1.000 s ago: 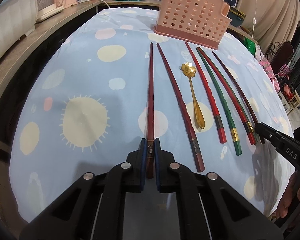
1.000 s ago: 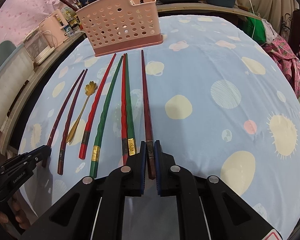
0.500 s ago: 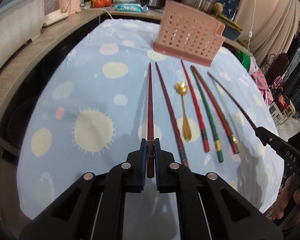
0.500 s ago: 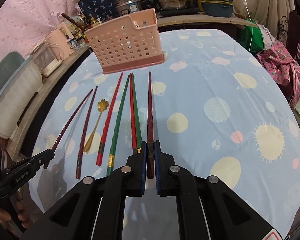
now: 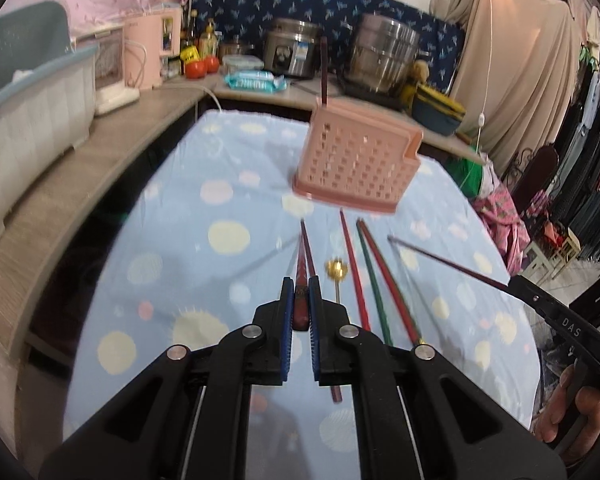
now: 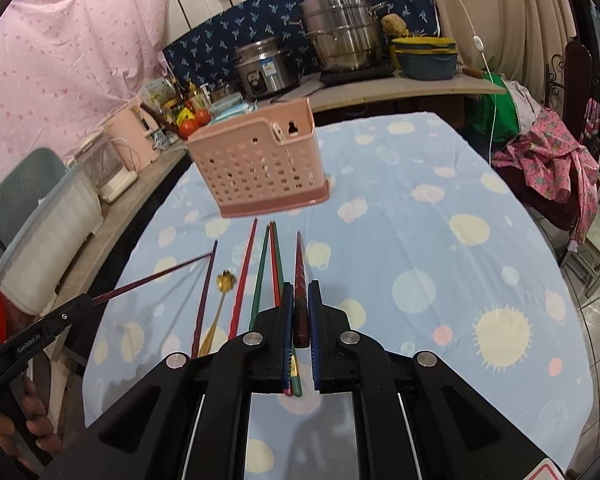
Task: Organize utensils
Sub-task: 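Carry both chopsticks over the pink basket and open both tools to drop them in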
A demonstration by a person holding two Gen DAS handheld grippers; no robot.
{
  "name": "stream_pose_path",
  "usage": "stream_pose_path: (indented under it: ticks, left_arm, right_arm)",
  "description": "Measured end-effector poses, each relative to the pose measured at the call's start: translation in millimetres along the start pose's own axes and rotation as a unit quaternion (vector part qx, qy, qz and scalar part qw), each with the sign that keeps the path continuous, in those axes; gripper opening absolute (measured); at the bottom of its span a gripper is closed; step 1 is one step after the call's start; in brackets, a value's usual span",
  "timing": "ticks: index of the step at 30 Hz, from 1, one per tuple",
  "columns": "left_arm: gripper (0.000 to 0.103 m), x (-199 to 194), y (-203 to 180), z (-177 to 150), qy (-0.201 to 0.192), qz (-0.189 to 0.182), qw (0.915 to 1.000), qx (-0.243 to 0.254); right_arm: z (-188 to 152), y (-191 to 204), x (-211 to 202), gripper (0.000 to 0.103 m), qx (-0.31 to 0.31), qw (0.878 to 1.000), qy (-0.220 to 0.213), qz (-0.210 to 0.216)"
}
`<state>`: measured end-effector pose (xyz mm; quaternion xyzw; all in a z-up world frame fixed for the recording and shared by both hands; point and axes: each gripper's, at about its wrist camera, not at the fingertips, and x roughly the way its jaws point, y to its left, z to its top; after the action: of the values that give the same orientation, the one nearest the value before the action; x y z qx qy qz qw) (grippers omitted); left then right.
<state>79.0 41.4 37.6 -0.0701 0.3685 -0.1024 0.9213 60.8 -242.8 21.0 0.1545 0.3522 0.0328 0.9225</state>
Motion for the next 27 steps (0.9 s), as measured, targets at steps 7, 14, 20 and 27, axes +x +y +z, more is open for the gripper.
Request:
stream_pose_path:
  ticks: [7, 14, 20, 27]
  left_arm:
    - [0.007, -11.1, -2.1, 41.0, -0.045, 0.002, 0.9990, 0.002]
    - [0.007, -13.2, -17.7, 79.8, -0.081, -0.006, 0.9964, 0.024]
    - [0.007, -14.5, -32.4, 112.8, -0.108, -0.025, 0.9934, 0.032]
    - [0.007, -22.5, -57.4, 164.8, -0.159, -0.048, 0.9849, 0.048]
  right_arm:
    - [31.7, 0.1, -13.5, 0.007, 0.005, 0.999, -0.037, 0.007]
    - [64.1, 0.1, -17.4, 0.007, 0.013, 0.997, -0.067, 0.022]
    - [94.0, 0.9, -20.7, 0.007, 0.011, 0.995, -0.096, 0.021]
    - [144.0, 1.7, -25.0, 0.007, 0.019, 0.989, -0.138, 0.040]
